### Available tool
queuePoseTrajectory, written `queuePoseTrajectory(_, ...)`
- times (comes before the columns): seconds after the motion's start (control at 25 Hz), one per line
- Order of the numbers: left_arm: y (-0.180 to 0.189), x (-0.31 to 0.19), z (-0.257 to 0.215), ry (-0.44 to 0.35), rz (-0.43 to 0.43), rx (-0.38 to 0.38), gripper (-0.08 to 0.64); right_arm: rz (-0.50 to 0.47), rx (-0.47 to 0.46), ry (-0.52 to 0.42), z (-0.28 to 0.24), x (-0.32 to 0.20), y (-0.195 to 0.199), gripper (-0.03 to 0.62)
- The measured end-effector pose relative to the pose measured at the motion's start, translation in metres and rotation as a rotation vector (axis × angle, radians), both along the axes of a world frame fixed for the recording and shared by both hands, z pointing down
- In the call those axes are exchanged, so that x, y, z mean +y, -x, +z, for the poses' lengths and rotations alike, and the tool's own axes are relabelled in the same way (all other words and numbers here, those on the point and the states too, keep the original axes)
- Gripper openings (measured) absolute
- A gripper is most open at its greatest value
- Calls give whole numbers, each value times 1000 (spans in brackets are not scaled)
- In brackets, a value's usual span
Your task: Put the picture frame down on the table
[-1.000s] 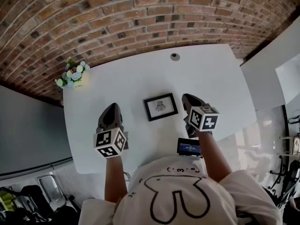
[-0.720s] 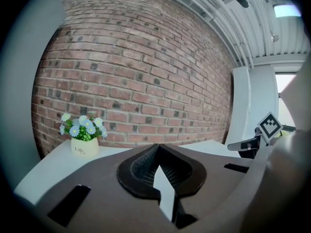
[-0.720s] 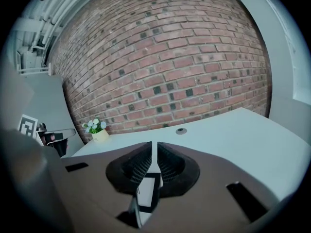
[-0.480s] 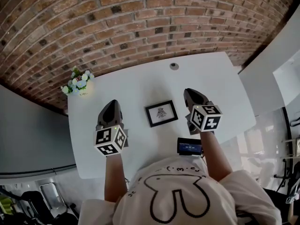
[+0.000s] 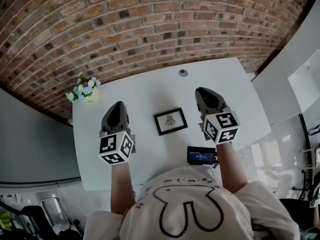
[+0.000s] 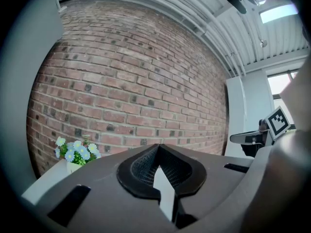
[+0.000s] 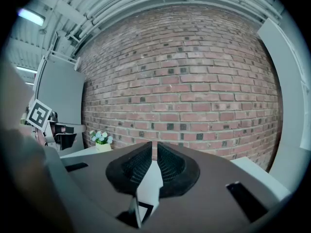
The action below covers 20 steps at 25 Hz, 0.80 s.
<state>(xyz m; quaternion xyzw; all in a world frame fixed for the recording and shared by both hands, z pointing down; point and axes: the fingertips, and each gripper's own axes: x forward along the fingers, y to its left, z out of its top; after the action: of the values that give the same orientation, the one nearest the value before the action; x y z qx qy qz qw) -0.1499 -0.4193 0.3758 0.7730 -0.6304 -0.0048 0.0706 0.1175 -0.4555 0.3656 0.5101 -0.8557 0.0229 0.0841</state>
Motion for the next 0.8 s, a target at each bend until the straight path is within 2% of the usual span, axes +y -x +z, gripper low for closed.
queuePoseTrajectory(0.28, -11, 11, -31, -148, 51, -46, 12, -65, -39, -168, -34, 21, 11, 34)
queuePoseTrajectory(0.44, -13, 14, -40, -196, 62, -66, 12, -83, -36, -268, -51, 32, 16, 21)
queuePoseTrajectory(0.56, -12, 15, -41, -205, 67, -67, 12, -95, -20, -295, -55, 36, 20, 17)
queuePoseTrajectory(0.8, -10, 15, -42, -212, 74, -68, 12, -42, -37, -300, -58, 39, 11, 17)
